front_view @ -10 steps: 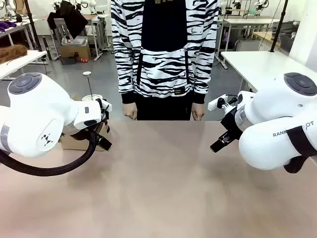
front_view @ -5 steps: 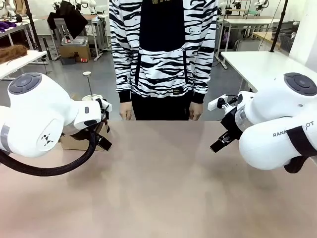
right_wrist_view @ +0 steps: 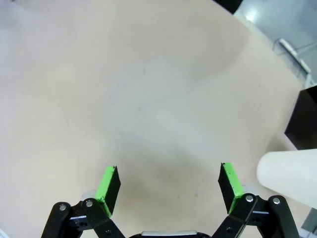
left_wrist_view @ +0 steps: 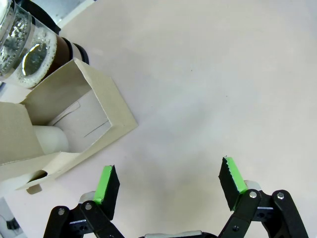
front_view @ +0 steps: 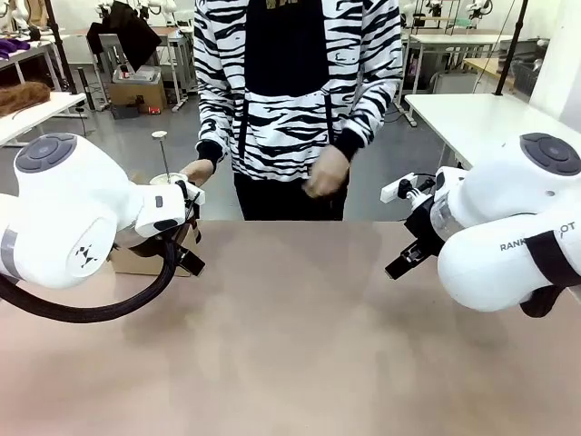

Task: Pour a drink into a cup and package it in a carrier.
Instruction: Pick up the 600 ml Paper Cup and place it in the middle top area of the table.

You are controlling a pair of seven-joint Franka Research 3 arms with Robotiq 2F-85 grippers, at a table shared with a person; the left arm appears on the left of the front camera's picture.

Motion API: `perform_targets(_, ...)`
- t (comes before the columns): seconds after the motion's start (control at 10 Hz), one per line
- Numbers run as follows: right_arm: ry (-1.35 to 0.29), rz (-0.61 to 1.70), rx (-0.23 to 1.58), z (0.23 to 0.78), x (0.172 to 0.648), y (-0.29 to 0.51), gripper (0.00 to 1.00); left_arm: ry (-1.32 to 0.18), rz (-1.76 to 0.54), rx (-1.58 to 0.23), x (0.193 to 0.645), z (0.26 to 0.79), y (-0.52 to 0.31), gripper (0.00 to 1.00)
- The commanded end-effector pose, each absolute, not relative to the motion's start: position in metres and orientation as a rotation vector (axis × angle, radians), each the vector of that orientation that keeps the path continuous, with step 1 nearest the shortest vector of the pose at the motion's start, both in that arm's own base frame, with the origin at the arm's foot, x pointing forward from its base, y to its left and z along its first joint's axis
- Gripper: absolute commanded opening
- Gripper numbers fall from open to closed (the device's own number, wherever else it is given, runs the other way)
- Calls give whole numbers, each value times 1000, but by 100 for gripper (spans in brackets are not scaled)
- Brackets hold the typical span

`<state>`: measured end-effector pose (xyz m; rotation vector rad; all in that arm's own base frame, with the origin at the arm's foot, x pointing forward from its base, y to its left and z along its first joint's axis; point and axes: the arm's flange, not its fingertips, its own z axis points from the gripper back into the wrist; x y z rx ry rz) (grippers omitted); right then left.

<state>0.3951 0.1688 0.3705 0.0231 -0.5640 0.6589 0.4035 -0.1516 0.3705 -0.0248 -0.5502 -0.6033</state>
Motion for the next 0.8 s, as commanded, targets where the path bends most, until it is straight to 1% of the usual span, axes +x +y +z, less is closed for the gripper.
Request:
perform_targets(0.0,-596,647,-15,406,402,168,100,-550,-604,-25,403,370,-152,100)
perform_targets(0.2,-674,635,-2,479,408,158,100,-550,-604,-25,403,370,-152,100)
perform_targets(0.3,-701,661,35,509,406,143,100,-550,-604,-25,403,370,-152,100)
perform_targets(0.4,-734,707,112,536,404,112,100,-550,-604,-25,403,370,-152,100)
perform_targets(0.5,-763,730,170,550,407,76,100,-550,-604,-25,403,370,-152,100)
perform_targets(0.6,-776,780,228,553,410,38,100,-550,-604,-25,403,370,-152,100)
perform_targets(0.7,-791,827,327,549,415,0,100,-550,-604,-25,403,370,-152,100)
